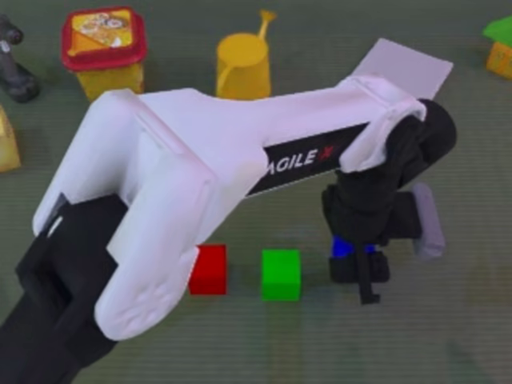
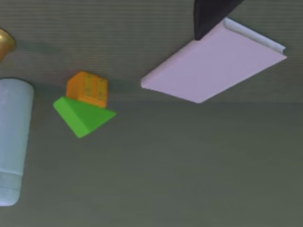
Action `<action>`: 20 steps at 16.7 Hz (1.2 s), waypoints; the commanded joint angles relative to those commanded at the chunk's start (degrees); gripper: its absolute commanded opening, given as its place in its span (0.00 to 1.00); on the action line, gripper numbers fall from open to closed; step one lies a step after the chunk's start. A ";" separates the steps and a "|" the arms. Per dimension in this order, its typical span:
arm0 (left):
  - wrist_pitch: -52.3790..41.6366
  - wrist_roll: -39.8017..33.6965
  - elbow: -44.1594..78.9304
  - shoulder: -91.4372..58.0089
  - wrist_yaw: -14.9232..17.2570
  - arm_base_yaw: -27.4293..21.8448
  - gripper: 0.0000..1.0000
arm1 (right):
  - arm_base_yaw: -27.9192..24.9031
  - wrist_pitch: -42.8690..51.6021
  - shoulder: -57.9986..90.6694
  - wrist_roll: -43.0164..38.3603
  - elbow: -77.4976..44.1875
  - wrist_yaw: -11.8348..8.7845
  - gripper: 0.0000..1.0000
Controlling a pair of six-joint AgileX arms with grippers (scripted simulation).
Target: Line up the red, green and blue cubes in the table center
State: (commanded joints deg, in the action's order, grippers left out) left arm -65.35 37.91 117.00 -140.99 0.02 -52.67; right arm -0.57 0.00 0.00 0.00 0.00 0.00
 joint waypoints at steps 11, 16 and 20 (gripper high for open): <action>0.00 0.00 0.00 0.00 0.00 0.00 0.83 | 0.00 0.00 0.00 0.00 0.00 0.00 1.00; 0.00 0.00 0.00 0.00 0.00 0.00 1.00 | 0.00 0.00 0.00 0.00 0.00 0.00 1.00; 0.00 0.00 0.00 0.00 0.00 0.00 1.00 | 0.00 0.00 0.00 0.00 0.00 0.00 1.00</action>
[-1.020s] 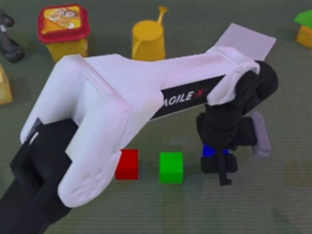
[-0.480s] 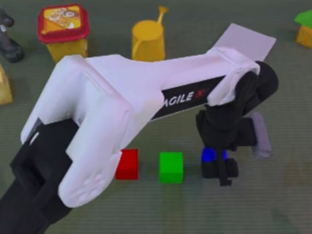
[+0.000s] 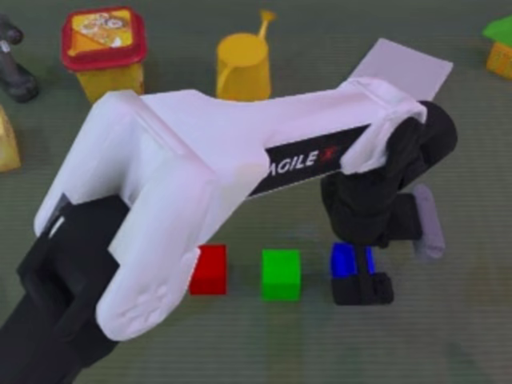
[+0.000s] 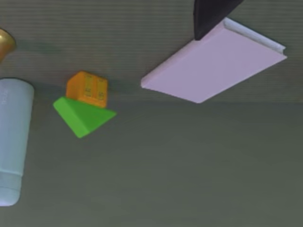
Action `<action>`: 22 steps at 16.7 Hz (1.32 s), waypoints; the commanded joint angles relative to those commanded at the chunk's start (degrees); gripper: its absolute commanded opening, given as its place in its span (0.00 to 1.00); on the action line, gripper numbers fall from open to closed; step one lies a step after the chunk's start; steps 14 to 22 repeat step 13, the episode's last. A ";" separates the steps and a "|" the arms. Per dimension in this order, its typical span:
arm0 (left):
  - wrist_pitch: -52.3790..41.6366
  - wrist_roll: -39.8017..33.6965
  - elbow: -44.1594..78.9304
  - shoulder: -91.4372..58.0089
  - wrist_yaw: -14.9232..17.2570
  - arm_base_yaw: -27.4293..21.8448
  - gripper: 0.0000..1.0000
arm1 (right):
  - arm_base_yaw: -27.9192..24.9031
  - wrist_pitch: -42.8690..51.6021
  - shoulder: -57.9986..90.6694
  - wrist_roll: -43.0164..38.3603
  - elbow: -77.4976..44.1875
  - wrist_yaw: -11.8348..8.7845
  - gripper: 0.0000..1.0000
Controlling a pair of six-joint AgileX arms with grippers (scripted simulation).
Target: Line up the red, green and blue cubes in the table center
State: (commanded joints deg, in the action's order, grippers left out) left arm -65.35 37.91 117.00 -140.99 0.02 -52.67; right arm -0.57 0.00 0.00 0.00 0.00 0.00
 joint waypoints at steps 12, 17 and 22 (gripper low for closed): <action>-14.65 -0.14 13.27 1.37 -0.02 1.14 1.00 | 0.00 0.00 0.00 0.00 0.00 0.00 1.00; -14.80 -0.13 13.42 1.40 -0.02 1.16 1.00 | 0.00 0.00 0.00 0.00 0.00 0.00 1.00; -14.80 -0.13 13.42 1.40 -0.02 1.16 1.00 | 0.00 0.00 0.00 0.00 0.00 0.00 1.00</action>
